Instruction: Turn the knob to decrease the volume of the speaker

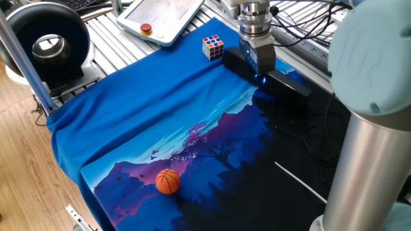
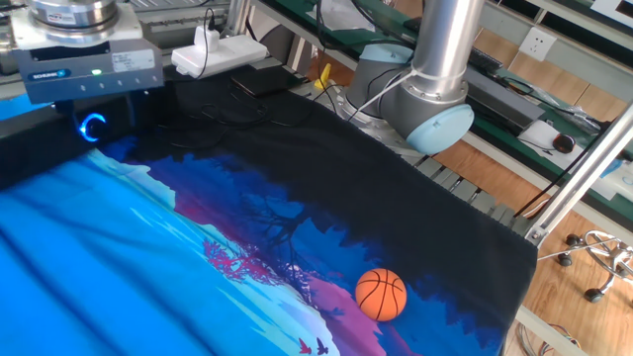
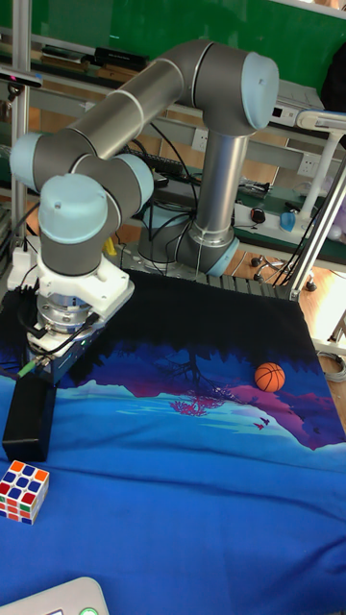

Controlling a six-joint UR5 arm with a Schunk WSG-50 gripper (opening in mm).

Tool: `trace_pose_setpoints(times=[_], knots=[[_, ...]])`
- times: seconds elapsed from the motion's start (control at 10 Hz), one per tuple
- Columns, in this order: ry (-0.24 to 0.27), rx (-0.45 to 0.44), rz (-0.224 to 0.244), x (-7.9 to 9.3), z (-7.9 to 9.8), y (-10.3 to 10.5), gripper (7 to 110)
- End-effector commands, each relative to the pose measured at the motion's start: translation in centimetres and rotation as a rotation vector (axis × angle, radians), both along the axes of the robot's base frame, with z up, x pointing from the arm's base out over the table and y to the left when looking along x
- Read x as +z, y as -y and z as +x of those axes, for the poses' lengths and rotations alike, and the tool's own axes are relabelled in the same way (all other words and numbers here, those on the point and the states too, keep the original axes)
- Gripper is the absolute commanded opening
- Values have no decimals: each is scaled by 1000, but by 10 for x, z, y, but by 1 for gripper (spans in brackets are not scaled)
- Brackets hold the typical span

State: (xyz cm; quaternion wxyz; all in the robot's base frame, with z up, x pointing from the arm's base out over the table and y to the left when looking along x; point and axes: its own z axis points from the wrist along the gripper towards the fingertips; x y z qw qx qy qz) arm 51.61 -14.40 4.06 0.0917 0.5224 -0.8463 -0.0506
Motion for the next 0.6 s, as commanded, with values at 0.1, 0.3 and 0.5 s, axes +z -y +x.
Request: trace_pose_setpoints(times=[0.1,0.3,0.5], knots=[[10,-103,3,3,-12,-19,66],[8,-146,6,-1,-17,-26,66],[3,-172,3,-5,-22,-29,66]])
